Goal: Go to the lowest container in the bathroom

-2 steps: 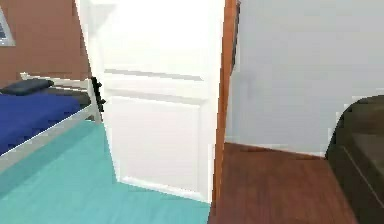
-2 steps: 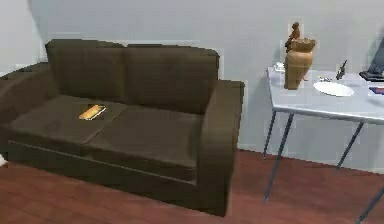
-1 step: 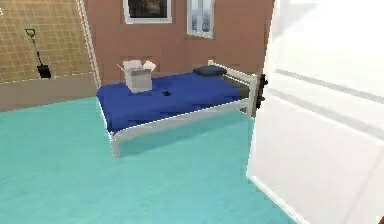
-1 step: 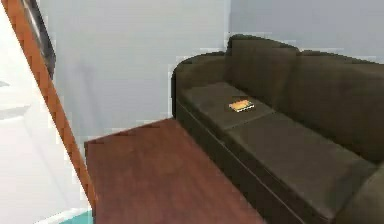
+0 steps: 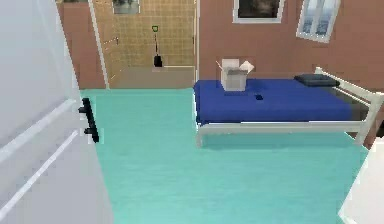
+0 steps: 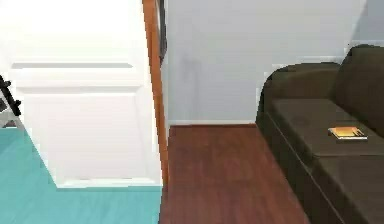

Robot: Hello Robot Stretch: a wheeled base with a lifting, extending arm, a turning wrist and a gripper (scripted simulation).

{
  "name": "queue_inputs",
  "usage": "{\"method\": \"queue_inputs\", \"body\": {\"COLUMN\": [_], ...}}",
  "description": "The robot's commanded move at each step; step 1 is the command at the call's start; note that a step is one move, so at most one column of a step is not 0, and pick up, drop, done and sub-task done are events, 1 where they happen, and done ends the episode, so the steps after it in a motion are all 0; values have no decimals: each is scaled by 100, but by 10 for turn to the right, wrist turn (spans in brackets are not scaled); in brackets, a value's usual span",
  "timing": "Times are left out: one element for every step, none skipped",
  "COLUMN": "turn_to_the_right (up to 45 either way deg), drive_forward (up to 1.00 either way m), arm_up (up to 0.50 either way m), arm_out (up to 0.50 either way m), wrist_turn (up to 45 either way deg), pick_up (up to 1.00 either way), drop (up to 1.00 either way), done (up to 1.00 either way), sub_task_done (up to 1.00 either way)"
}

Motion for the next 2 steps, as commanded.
{"method": "queue_inputs", "body": {"turn_to_the_right": [0,-30], "drive_forward": [100,0], "arm_up": [0,0], "arm_out": [0,0], "wrist_turn": [0,0], "pick_up": [0,0], "drop": [0,0], "done": [0,0], "sub_task_done": [0,0]}}
